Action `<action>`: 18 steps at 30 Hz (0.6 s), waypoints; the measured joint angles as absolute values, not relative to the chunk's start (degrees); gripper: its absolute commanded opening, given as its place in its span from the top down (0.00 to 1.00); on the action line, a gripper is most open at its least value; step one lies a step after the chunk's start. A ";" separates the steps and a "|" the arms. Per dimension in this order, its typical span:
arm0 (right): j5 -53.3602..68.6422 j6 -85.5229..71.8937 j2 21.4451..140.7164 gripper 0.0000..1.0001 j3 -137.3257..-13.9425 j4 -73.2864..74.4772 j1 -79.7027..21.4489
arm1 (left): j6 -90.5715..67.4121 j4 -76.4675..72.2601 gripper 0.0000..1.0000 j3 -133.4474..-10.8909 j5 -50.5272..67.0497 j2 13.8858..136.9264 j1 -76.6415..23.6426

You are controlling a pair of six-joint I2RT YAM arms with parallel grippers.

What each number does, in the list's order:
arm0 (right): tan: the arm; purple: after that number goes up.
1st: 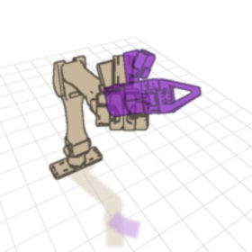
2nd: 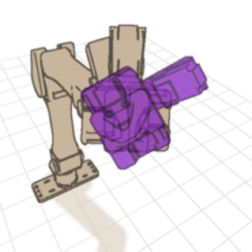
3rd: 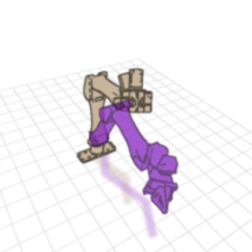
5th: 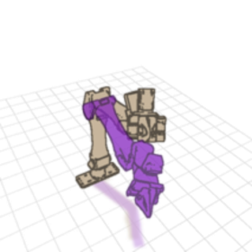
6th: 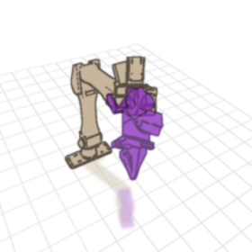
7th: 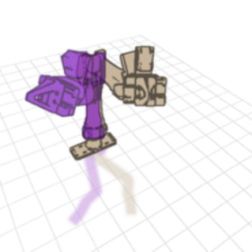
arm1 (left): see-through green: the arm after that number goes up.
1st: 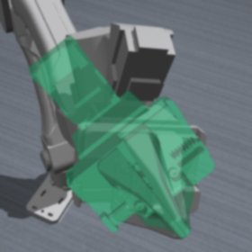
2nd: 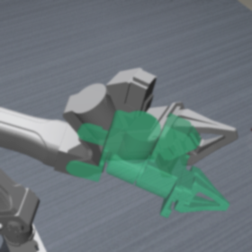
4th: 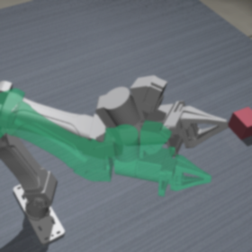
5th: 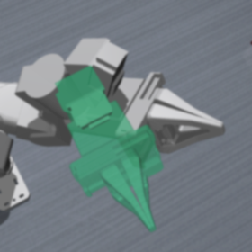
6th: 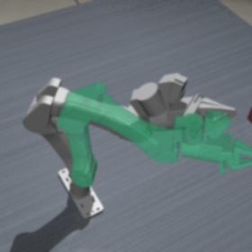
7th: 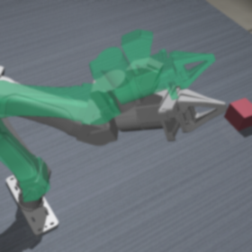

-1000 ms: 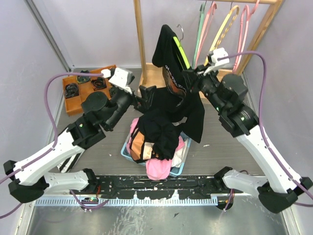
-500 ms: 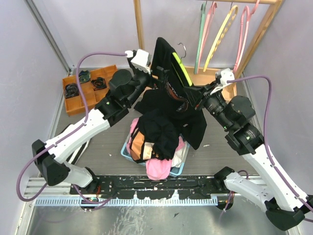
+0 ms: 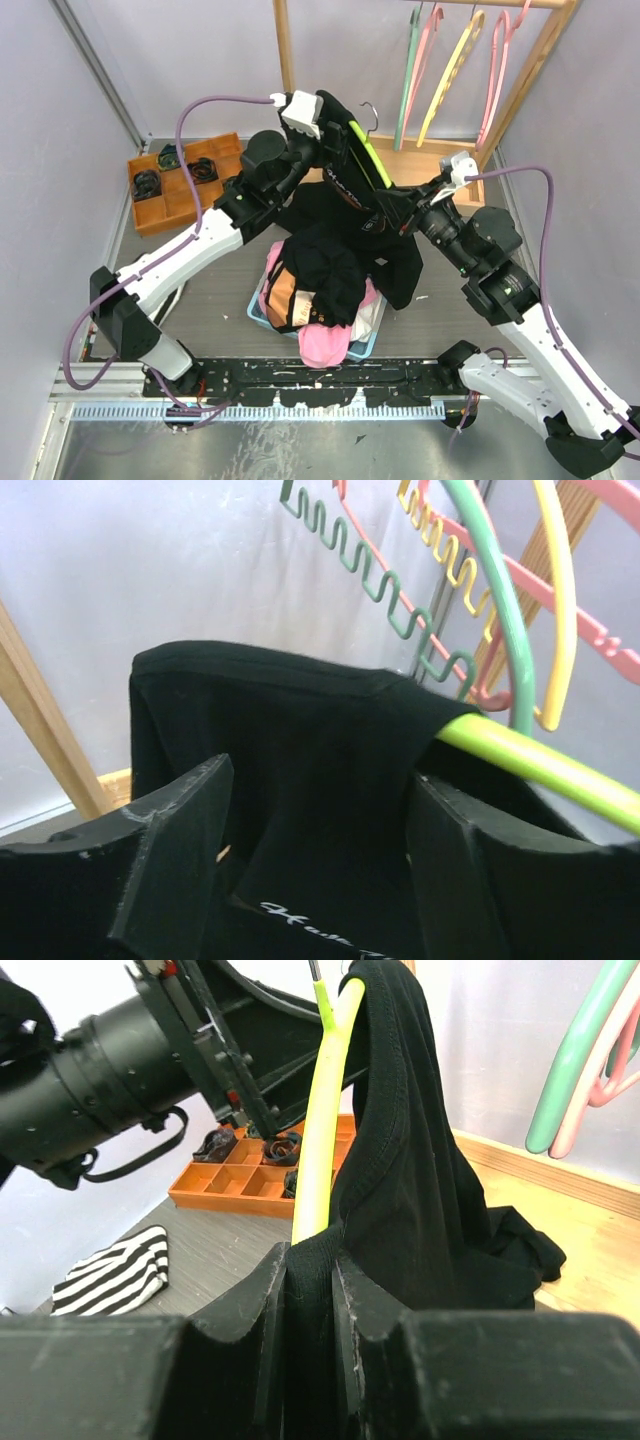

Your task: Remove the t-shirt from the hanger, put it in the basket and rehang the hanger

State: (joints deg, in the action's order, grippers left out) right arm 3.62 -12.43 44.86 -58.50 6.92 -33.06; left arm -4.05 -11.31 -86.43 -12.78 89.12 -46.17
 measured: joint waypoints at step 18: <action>3.66 -12.19 43.18 0.99 -57.69 7.20 -33.06 | -5.58 -11.29 1.00 -90.11 -11.03 91.35 -43.92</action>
